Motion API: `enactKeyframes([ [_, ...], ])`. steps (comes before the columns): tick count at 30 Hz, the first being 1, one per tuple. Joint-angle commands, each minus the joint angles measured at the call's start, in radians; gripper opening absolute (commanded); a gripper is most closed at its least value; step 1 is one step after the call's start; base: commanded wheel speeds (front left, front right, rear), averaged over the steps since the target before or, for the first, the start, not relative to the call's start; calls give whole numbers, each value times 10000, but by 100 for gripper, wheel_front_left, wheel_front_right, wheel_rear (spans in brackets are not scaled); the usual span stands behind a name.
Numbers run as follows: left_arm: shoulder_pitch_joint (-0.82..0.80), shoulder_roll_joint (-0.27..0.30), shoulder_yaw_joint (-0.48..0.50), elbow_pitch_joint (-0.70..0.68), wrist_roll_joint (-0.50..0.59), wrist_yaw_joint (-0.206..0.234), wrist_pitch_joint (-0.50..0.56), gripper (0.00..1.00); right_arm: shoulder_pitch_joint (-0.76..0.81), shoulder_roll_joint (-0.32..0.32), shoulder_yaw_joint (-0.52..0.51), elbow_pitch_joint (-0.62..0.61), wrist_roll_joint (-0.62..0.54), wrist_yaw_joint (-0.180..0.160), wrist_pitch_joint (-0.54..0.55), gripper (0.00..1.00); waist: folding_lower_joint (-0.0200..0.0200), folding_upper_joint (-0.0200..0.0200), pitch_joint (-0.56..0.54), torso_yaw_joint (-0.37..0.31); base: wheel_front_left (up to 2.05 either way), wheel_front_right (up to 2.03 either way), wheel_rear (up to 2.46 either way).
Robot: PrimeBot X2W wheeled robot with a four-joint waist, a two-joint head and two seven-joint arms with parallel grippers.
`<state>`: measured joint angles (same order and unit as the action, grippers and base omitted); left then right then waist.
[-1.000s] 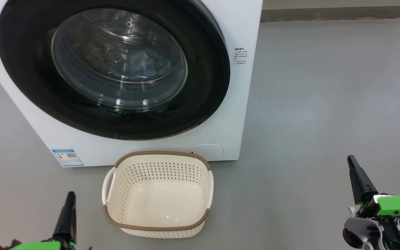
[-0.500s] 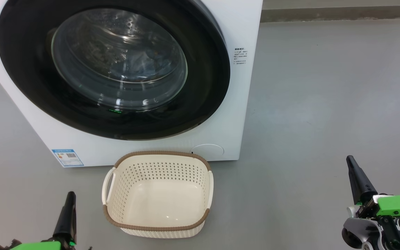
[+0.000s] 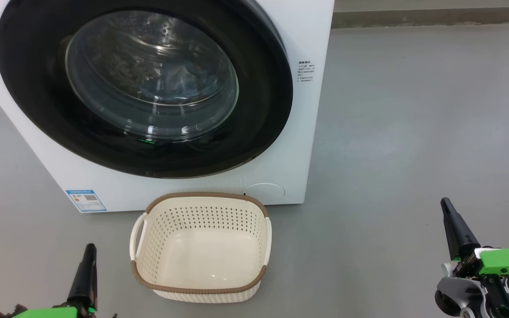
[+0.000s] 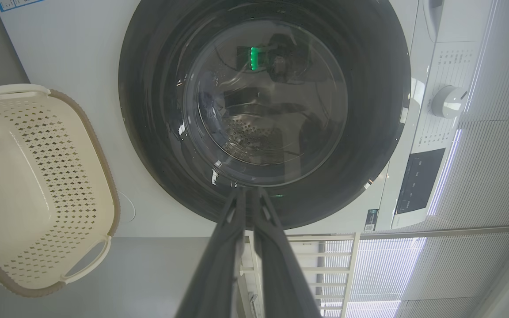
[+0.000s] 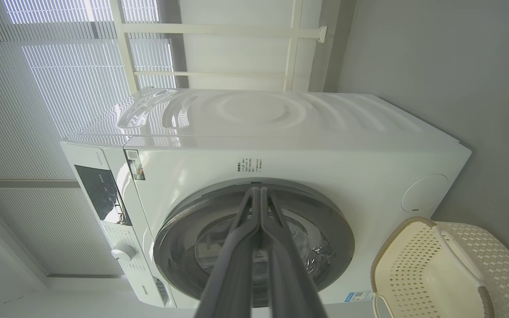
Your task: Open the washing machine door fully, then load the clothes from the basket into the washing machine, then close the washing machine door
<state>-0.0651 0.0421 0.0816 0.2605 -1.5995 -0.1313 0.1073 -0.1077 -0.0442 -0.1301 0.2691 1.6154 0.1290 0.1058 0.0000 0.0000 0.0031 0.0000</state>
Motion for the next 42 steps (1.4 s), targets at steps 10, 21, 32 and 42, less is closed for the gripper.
enactKeyframes([
  [10,-430,82,333,-153,-81,6,68,0,1,-87,191,-245,-45,17,52,0,0,0,0,0,0,0,0],
  [21,-430,82,332,-153,-83,6,67,0,0,-83,185,-245,-50,17,57,0,0,0,0,0,0,0,0],
  [32,-430,81,330,-153,-85,6,66,0,0,-79,180,-245,-55,17,61,0,0,0,0,0,0,0,0],
  [42,-429,81,328,-154,-86,6,64,0,-1,-77,176,-244,-58,17,65,0,0,0,0,0,0,0,0],
])
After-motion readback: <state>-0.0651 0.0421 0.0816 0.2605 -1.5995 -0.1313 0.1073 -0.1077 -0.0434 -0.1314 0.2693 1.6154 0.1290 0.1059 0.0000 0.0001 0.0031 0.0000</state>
